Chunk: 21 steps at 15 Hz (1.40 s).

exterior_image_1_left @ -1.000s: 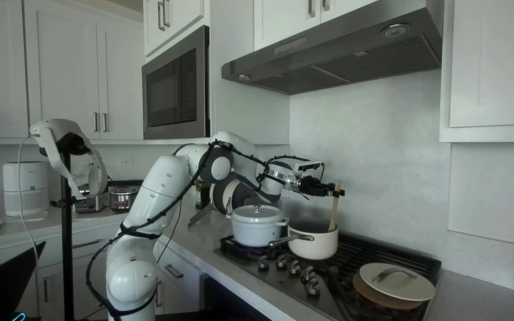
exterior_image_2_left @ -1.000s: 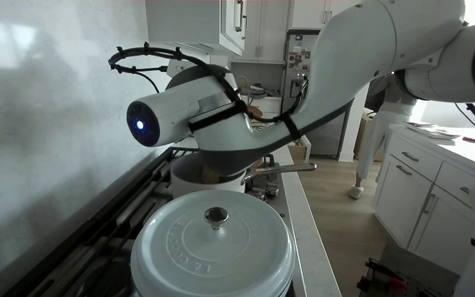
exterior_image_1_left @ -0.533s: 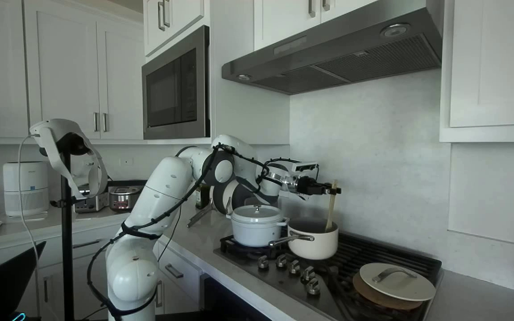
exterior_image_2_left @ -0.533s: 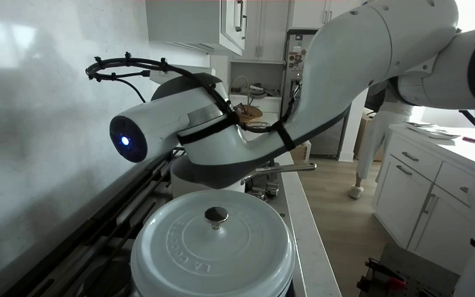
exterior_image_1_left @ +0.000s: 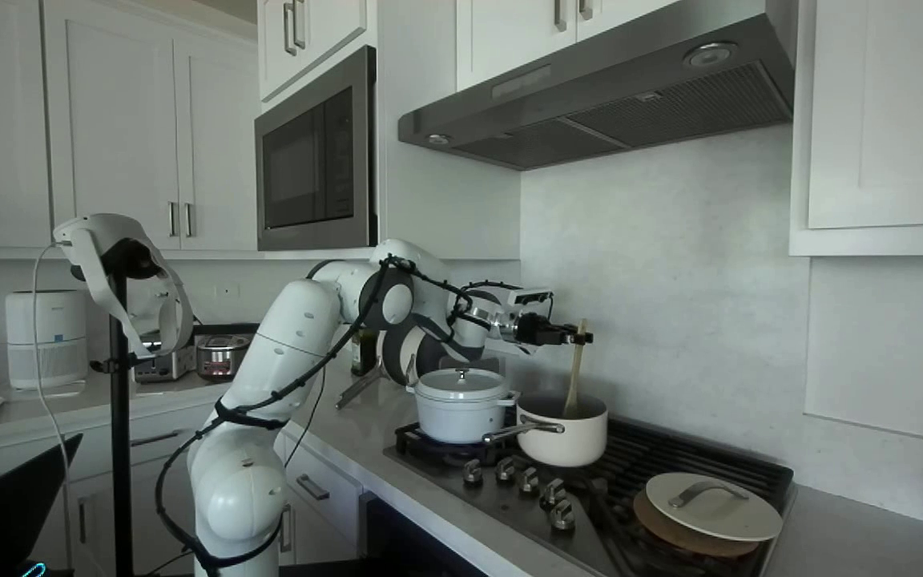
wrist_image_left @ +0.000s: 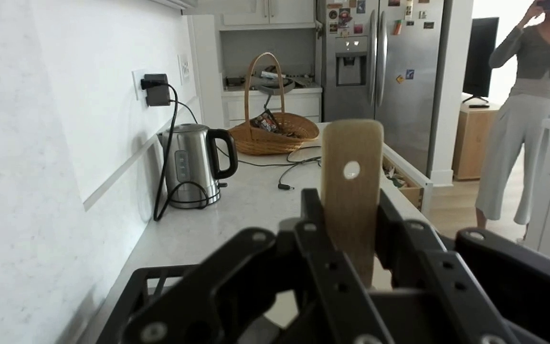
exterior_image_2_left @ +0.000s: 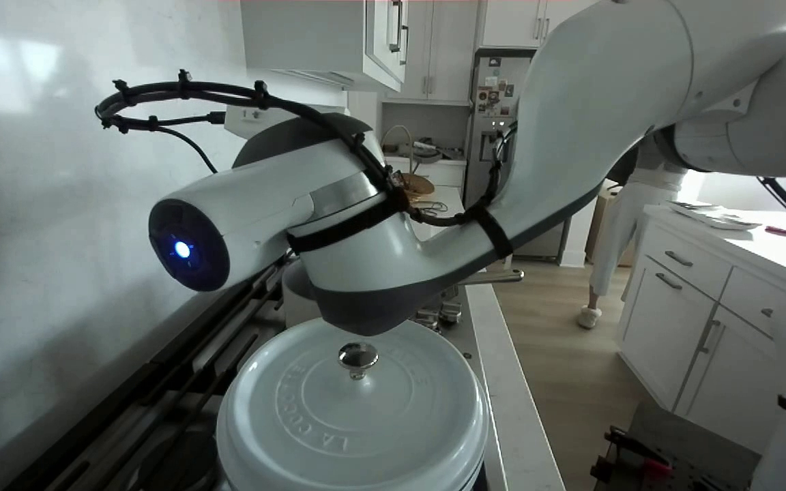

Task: Use the wooden spoon to mix inside the pot

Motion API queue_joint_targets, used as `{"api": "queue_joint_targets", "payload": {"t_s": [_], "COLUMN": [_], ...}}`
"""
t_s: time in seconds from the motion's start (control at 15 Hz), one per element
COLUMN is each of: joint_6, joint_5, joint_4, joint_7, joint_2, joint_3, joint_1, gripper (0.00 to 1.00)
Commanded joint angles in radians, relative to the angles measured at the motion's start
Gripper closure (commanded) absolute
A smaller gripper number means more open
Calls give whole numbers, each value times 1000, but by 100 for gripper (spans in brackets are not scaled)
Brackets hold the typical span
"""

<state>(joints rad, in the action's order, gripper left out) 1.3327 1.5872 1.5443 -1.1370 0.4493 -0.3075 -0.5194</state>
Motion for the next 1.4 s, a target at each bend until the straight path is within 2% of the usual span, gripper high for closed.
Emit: {"api": "queue_joint_targets", "payload": {"t_s": [0.0, 0.4, 0.73, 1.0, 1.33], "joint_6": [-25, -39, -33, -31, -12], "joint_5": [-23, -108, -163, -147, -113], "joint_4": [127, 312, 427, 430, 357], "joint_7": [32, 59, 99, 129, 118], "joint_2": [-111, -288, -402, -409, -334], "joint_3": [-26, -83, -94, -78, -50], "joint_1": [-7, 11, 35, 68, 121], "gripper": [93, 93, 93, 93, 93]}}
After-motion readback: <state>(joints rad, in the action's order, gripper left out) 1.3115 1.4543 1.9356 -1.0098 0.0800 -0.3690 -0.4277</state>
